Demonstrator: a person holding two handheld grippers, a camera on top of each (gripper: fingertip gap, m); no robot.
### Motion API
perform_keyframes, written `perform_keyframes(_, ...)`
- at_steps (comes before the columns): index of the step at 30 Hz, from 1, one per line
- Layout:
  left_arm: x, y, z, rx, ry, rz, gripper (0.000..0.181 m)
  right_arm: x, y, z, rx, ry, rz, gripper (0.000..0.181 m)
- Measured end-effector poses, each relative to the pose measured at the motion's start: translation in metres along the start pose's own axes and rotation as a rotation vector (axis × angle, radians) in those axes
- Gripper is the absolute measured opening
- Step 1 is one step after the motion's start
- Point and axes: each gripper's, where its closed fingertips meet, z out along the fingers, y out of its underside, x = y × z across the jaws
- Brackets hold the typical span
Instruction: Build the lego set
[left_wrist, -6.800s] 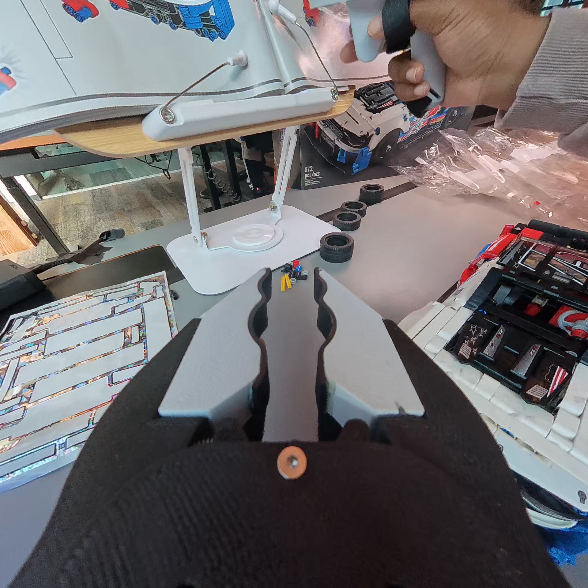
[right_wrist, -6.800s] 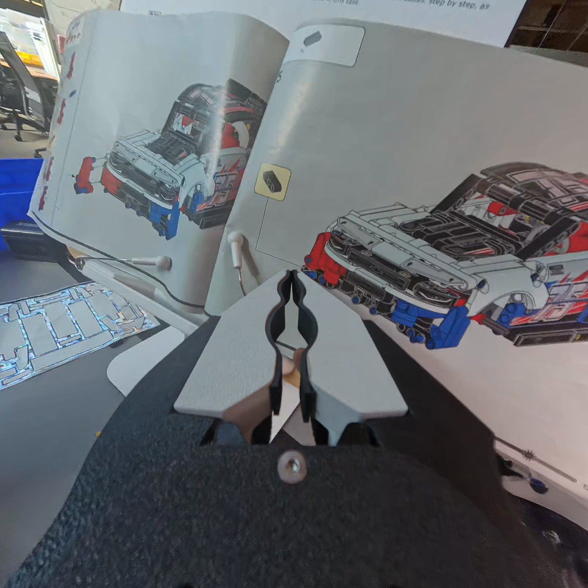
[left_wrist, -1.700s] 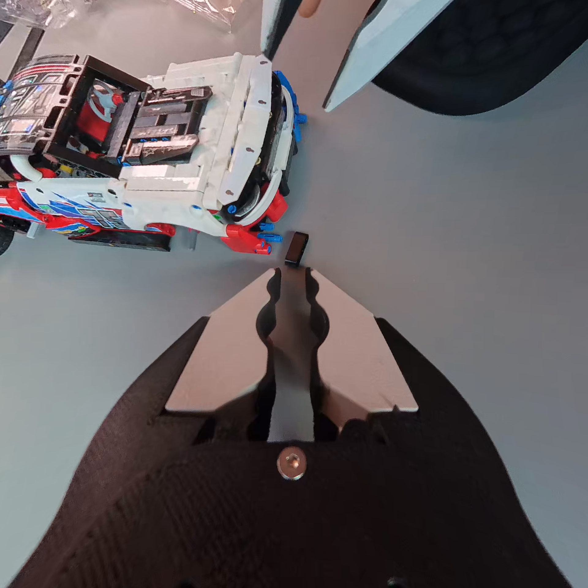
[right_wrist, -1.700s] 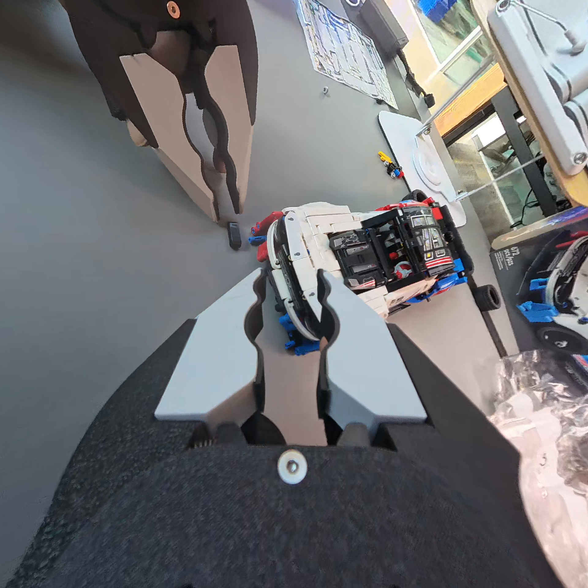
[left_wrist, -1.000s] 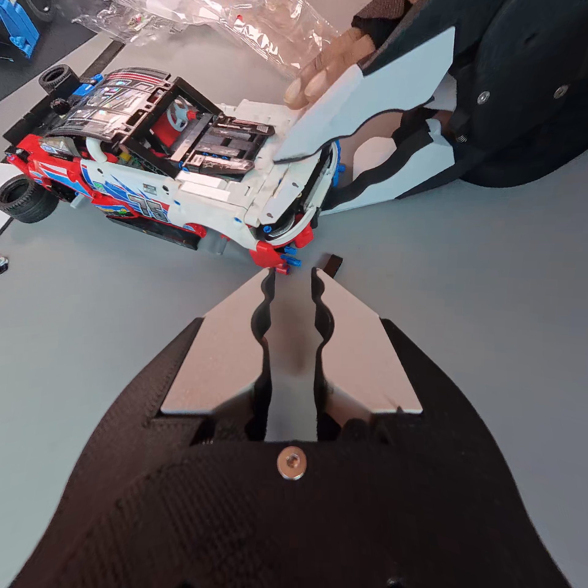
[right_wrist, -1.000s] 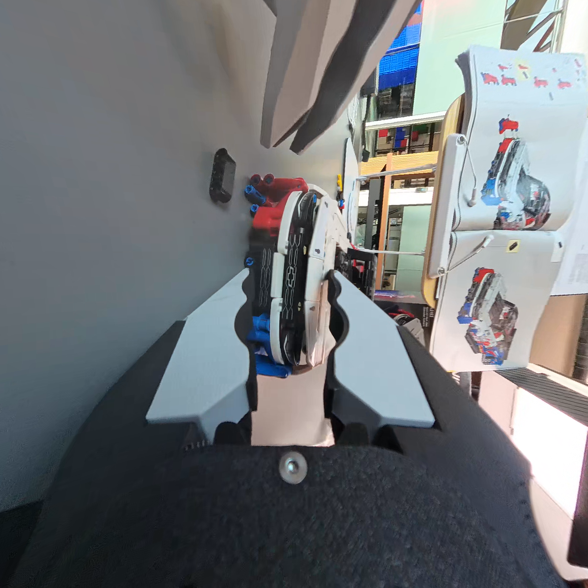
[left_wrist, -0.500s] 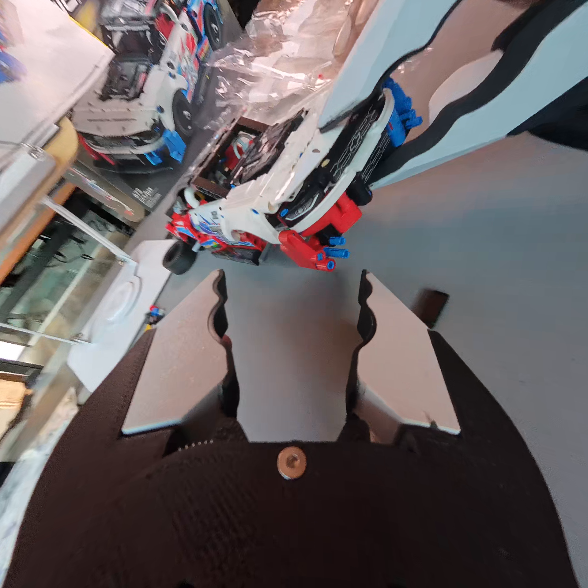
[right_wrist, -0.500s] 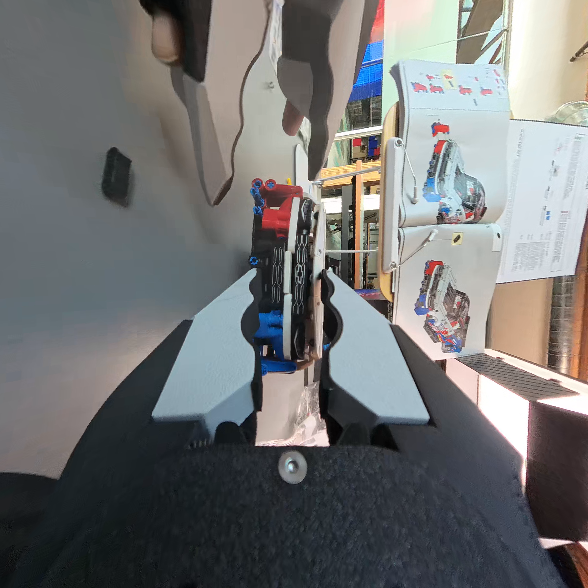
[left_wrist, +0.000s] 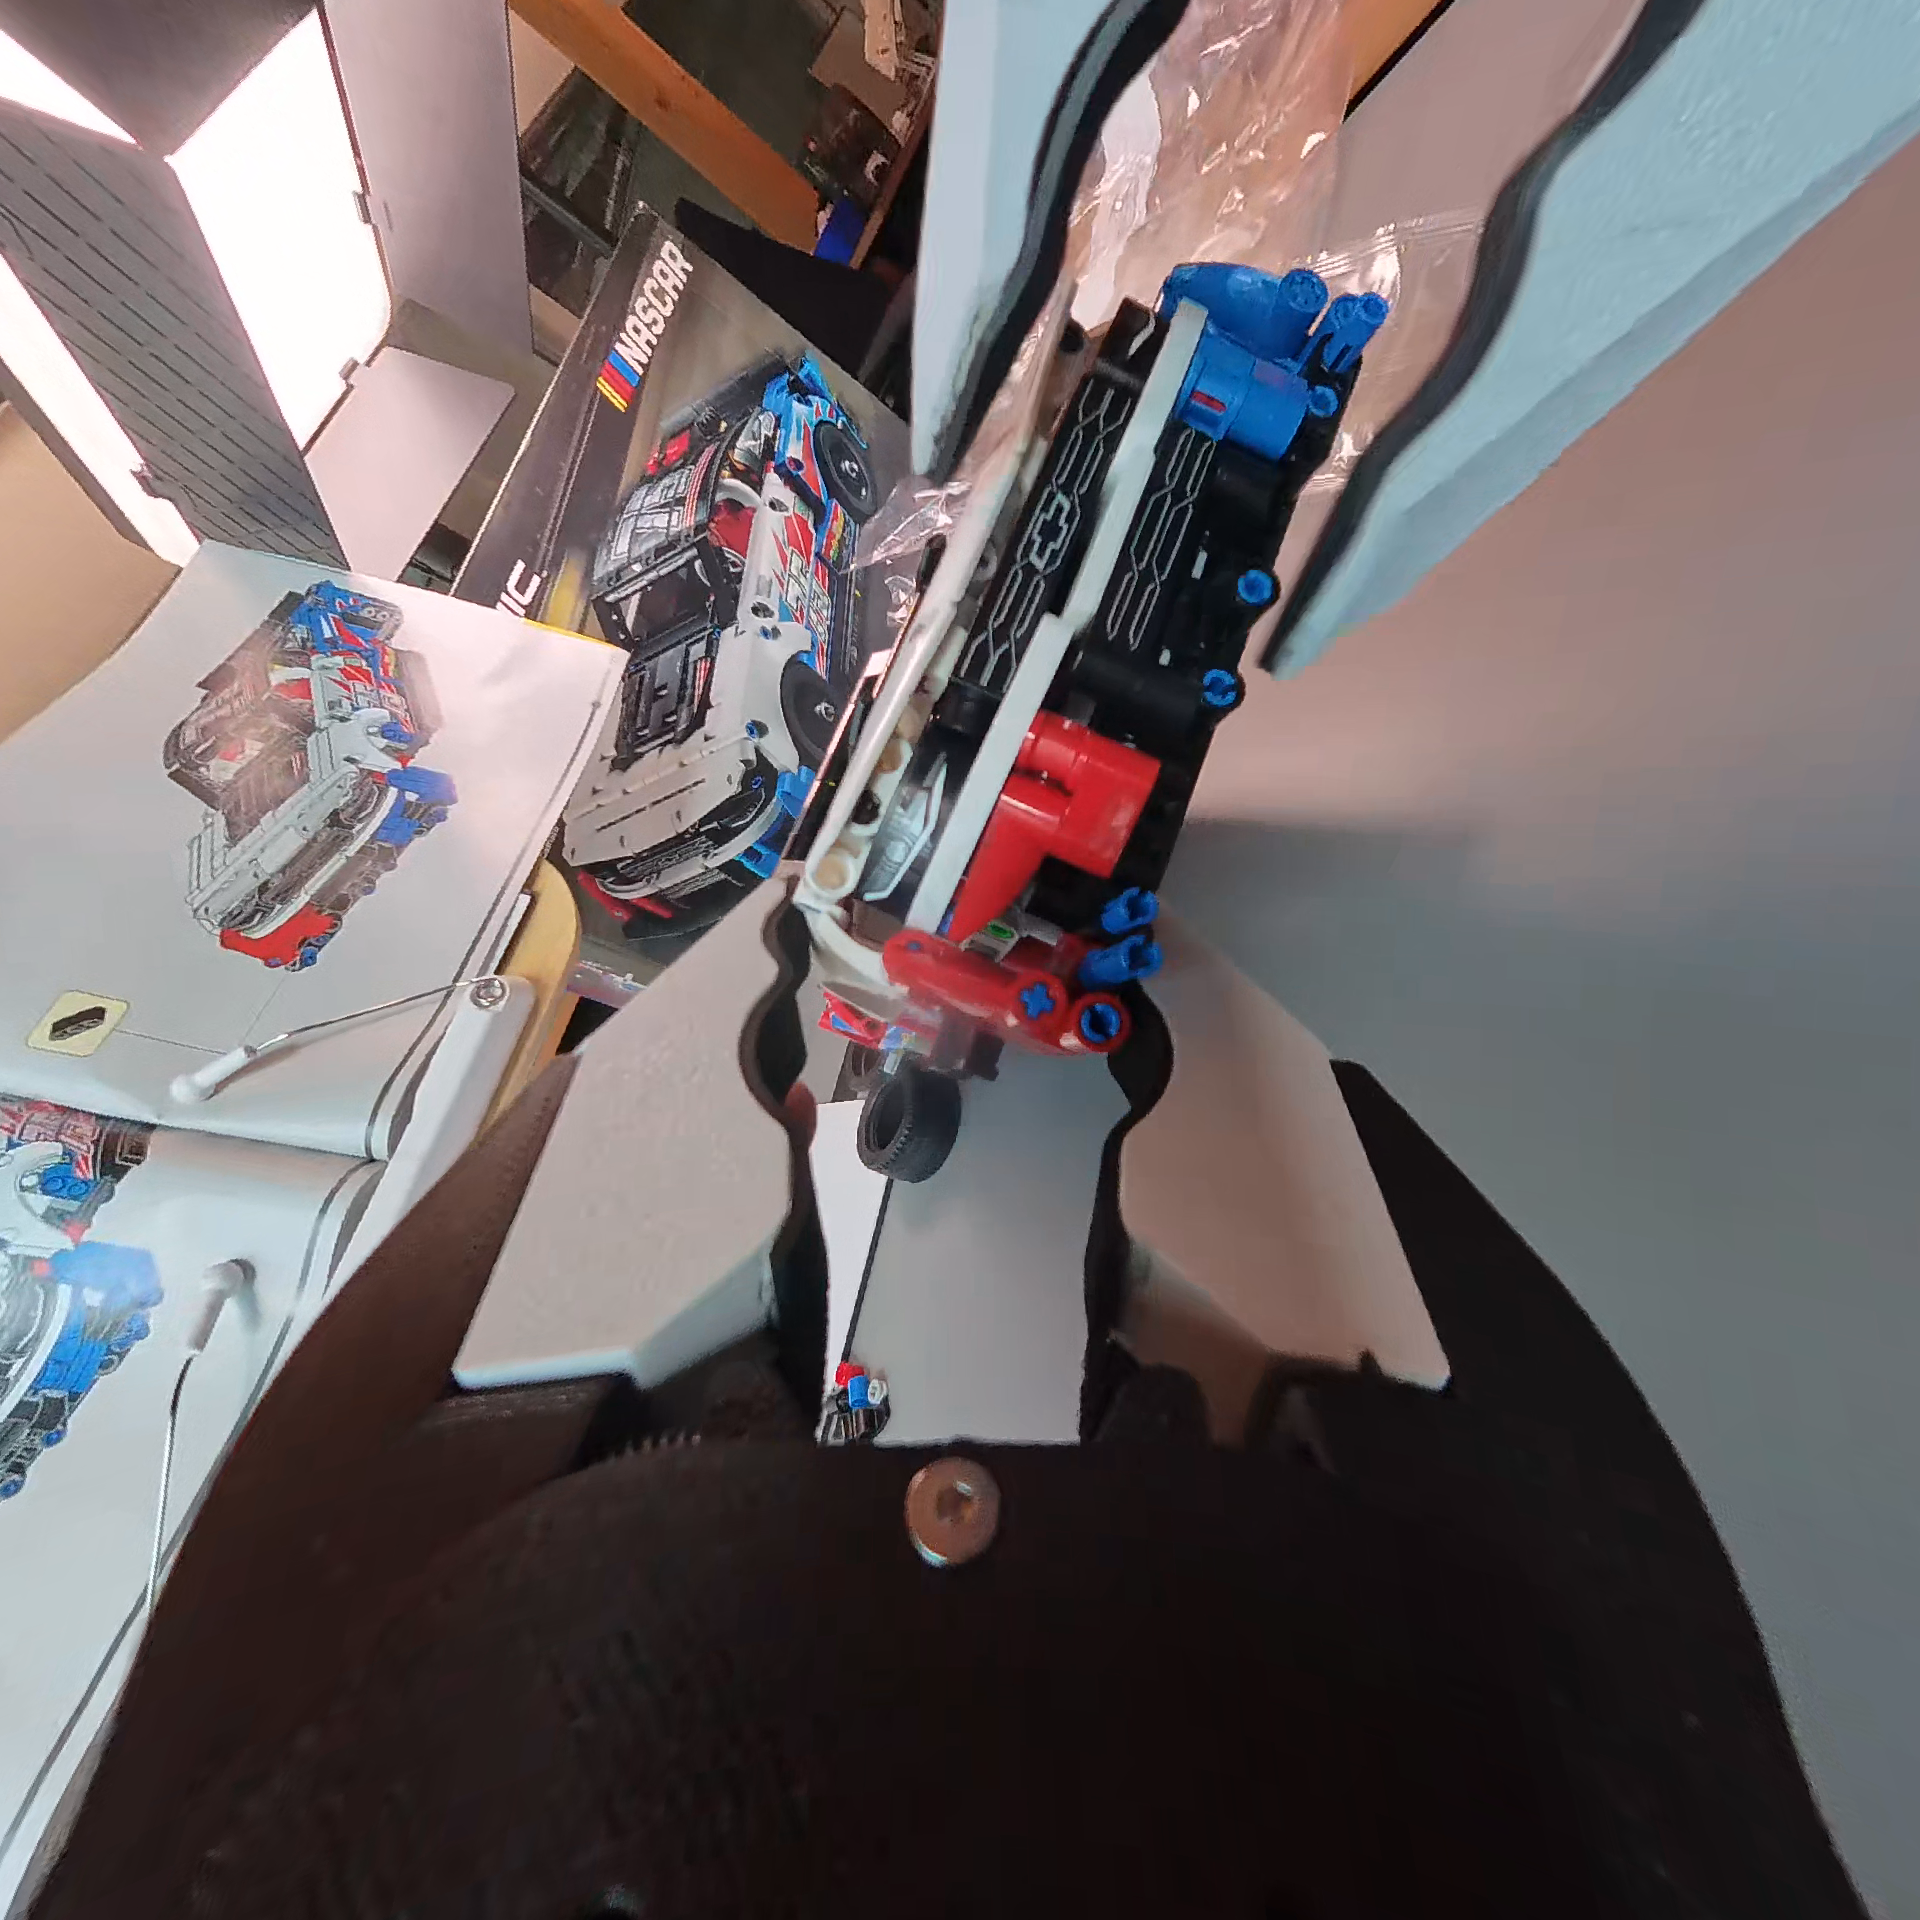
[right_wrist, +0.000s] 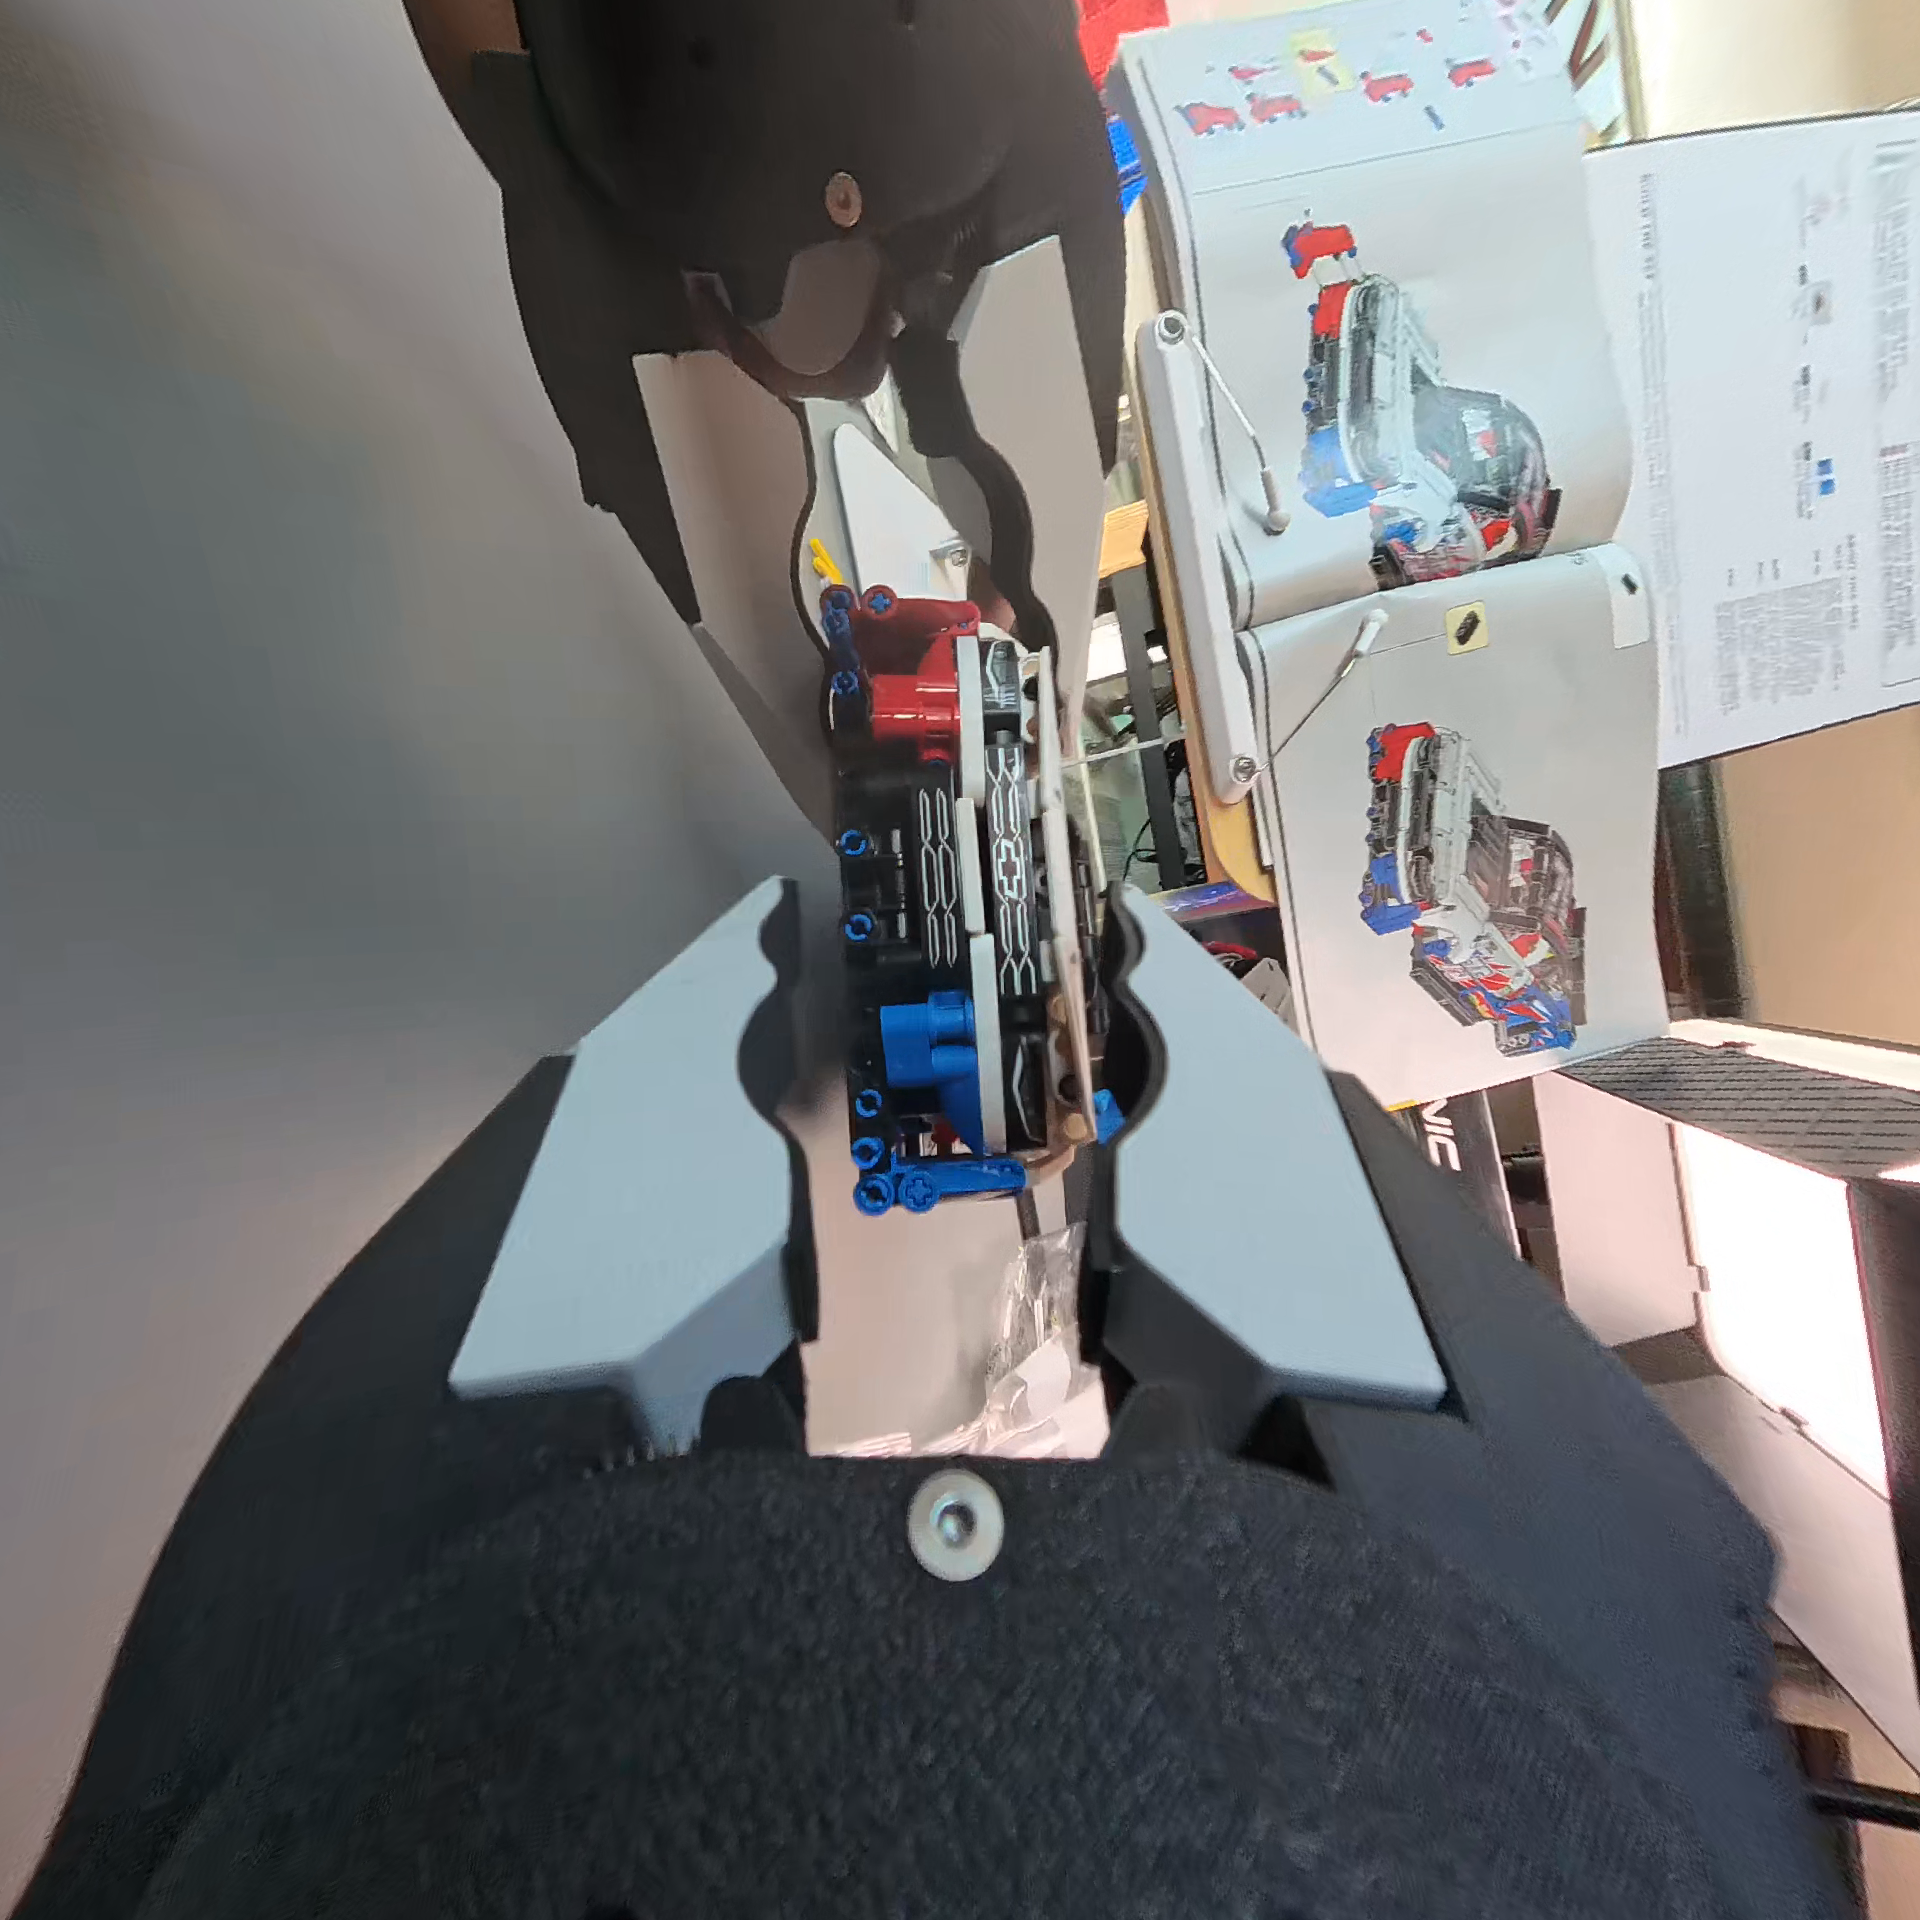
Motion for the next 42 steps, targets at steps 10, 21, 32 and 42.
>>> perform_keyframes(10,-0.01,-0.013,-0.019,-0.015,0.027,-0.083,0.056,0.015,-0.006,0.012,-0.018,-0.2,0.007,0.051)
perform_keyframes(21,-0.043,-0.09,-0.104,0.263,0.114,-0.46,0.072,0.055,-0.092,-0.048,0.297,-0.754,0.274,0.051)
perform_keyframes(32,-0.049,-0.064,-0.071,0.217,0.243,-0.732,0.057,0.088,-0.095,-0.012,0.298,-1.153,0.512,0.053)
perform_keyframes(42,-0.056,-0.054,-0.068,0.198,0.21,-0.795,0.057,0.127,-0.074,-0.048,0.259,-0.487,0.446,0.039)
